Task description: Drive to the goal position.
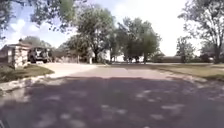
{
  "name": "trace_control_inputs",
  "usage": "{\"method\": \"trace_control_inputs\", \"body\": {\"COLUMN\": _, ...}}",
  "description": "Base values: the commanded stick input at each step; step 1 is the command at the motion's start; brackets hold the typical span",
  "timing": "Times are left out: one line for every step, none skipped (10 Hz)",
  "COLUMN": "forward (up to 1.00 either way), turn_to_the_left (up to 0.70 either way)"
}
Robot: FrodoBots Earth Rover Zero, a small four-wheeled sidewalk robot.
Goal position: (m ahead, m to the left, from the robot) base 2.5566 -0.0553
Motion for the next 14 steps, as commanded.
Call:
{"method": "trace_control_inputs", "body": {"forward": 1.0, "turn_to_the_left": 0.0}}
{"method": "trace_control_inputs", "body": {"forward": 1.0, "turn_to_the_left": 0.0}}
{"method": "trace_control_inputs", "body": {"forward": 1.0, "turn_to_the_left": 0.0}}
{"method": "trace_control_inputs", "body": {"forward": 1.0, "turn_to_the_left": 0.0}}
{"method": "trace_control_inputs", "body": {"forward": 1.0, "turn_to_the_left": 0.0}}
{"method": "trace_control_inputs", "body": {"forward": 1.0, "turn_to_the_left": 0.0}}
{"method": "trace_control_inputs", "body": {"forward": 1.0, "turn_to_the_left": 0.0}}
{"method": "trace_control_inputs", "body": {"forward": 1.0, "turn_to_the_left": 0.0}}
{"method": "trace_control_inputs", "body": {"forward": 1.0, "turn_to_the_left": 0.0}}
{"method": "trace_control_inputs", "body": {"forward": 1.0, "turn_to_the_left": 0.0}}
{"method": "trace_control_inputs", "body": {"forward": 1.0, "turn_to_the_left": 0.0}}
{"method": "trace_control_inputs", "body": {"forward": 1.0, "turn_to_the_left": 0.0}}
{"method": "trace_control_inputs", "body": {"forward": 1.0, "turn_to_the_left": 0.0}}
{"method": "trace_control_inputs", "body": {"forward": 1.0, "turn_to_the_left": 0.0}}
